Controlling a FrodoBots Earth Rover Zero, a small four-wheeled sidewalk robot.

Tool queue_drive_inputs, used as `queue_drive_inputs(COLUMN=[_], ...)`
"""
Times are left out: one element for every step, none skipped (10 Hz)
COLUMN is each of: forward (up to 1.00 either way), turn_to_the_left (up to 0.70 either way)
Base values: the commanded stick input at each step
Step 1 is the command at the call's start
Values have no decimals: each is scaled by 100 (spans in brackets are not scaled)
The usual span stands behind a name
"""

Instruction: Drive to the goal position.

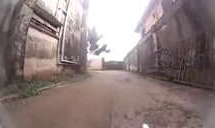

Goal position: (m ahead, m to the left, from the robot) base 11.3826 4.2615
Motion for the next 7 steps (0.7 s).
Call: queue_drive_inputs(forward=[70, 70, 70, 70, 70, 70, 70], turn_to_the_left=[0, 0, 0, 0, 0, 0, 0])
